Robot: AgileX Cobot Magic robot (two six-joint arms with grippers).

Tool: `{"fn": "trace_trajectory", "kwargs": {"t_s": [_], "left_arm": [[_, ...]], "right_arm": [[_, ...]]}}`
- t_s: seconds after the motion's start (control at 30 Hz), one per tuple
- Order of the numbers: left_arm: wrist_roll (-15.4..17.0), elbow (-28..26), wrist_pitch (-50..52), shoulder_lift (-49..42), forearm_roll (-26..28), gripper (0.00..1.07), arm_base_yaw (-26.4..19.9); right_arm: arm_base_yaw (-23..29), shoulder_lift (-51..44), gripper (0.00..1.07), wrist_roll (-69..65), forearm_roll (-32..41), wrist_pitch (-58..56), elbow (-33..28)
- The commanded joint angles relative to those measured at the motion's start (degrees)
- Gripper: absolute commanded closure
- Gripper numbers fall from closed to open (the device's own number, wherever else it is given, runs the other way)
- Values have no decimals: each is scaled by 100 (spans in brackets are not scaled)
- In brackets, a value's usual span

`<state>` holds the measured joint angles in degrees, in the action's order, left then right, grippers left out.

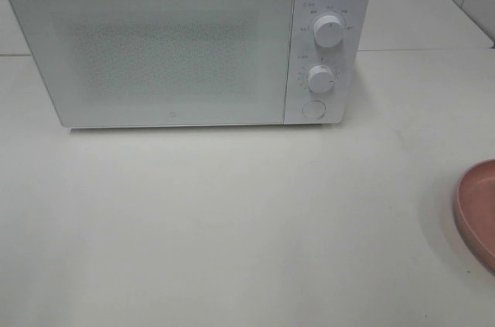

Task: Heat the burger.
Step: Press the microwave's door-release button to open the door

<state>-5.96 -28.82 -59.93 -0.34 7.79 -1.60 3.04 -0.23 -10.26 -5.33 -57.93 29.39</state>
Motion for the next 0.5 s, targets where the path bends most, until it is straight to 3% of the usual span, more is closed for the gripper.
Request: {"fn": "trace_trajectory", "kwargs": {"t_s": [0.03,0.5], "left_arm": [[46,23,52,-103,46,7,-11],[46,23,52,-103,46,7,-11]], "right_arm": [[-29,-138,32,23,-17,80,6],[-29,-138,32,23,-11,80,23]]}}
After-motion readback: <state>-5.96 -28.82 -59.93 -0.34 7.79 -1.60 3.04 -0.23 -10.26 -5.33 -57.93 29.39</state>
